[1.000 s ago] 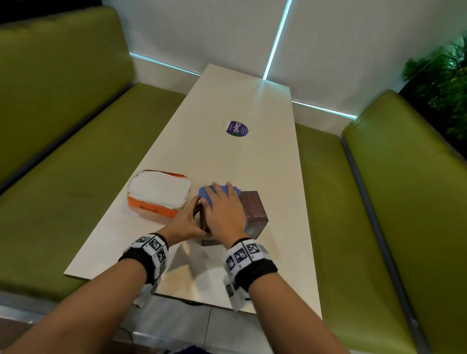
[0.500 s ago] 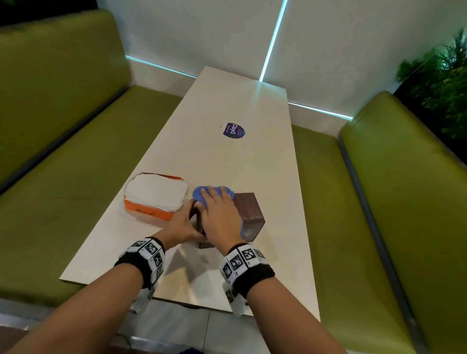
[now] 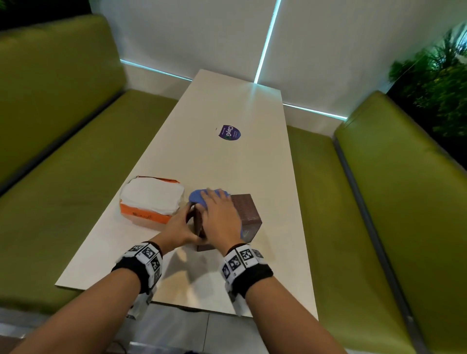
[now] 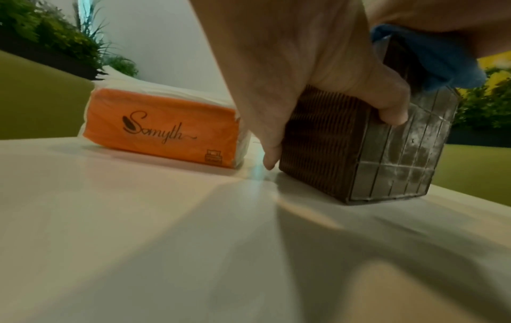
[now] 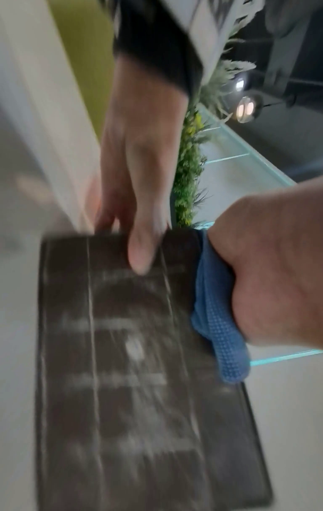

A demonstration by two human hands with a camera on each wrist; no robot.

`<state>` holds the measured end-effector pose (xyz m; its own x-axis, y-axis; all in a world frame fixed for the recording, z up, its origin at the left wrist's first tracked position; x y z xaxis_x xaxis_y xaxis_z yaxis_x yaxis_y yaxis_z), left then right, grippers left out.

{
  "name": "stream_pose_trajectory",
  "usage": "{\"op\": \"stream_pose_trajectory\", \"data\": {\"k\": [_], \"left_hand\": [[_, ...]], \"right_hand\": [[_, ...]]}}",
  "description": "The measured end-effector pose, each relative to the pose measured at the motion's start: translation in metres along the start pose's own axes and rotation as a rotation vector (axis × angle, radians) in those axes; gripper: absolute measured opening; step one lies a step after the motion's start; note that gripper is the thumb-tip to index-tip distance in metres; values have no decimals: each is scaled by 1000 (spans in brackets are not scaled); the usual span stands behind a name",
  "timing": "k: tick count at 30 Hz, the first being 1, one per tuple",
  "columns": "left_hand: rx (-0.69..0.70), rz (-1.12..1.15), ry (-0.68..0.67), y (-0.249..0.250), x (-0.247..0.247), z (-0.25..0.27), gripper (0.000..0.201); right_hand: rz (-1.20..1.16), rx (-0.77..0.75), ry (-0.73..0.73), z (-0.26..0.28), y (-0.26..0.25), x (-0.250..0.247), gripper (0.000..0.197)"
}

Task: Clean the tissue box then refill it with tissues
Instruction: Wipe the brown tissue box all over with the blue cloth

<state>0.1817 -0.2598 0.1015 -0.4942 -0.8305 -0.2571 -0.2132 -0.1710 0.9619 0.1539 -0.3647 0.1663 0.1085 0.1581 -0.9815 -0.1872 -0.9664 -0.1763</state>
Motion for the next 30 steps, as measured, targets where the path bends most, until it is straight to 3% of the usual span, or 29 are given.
{"op": "stream_pose_trajectory", "data": {"k": [3, 7, 9, 11, 14, 16, 20, 22, 23, 27, 30], "left_hand": [[0, 46, -22, 4, 2, 2, 112], [-25, 118, -28, 8, 1, 6, 110], [-40, 178, -7, 9, 0, 9, 107], [-60, 263, 36, 10, -2, 14, 103], [-94, 412, 90, 9, -5, 24, 94], [-105, 491, 125, 7, -8, 28, 91], [-131, 647, 121, 11, -3, 29, 107], [-118, 685, 78, 18, 5, 29, 108], [-114, 693, 54, 22, 8, 29, 108], [-126, 699, -7, 29, 12, 31, 102], [-171, 664, -67, 30, 6, 34, 119]], "right_hand": [[-87, 169, 51, -14, 64, -16, 29], [-689, 696, -149, -11, 141, -18, 32], [-1003, 880, -182, 3, 163, -13, 35], [-1321, 966, -183, 23, 177, -1, 43], [-1649, 1003, -220, 60, 181, 13, 53], [-1778, 983, -330, 80, 165, 15, 56], [-1909, 725, -616, 90, 109, -1, 52], [-1937, 640, -656, 84, 92, -2, 78], [-1950, 593, -697, 81, 86, -2, 82], [-1839, 511, -704, 68, 87, -6, 74], [-1750, 555, -649, 59, 98, -9, 67]]}}
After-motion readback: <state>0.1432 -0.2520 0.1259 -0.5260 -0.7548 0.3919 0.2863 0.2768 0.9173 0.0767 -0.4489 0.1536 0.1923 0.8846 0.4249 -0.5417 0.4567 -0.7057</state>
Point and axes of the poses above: each hand's wrist, its own z-axis away from the middle knuckle, its own x-axis out of the palm, y = z × x, the point moved 5 cm from there along -z, towards the middle knuckle, and after that the axes turned 12 degrees about x, right-handed, at the moved point
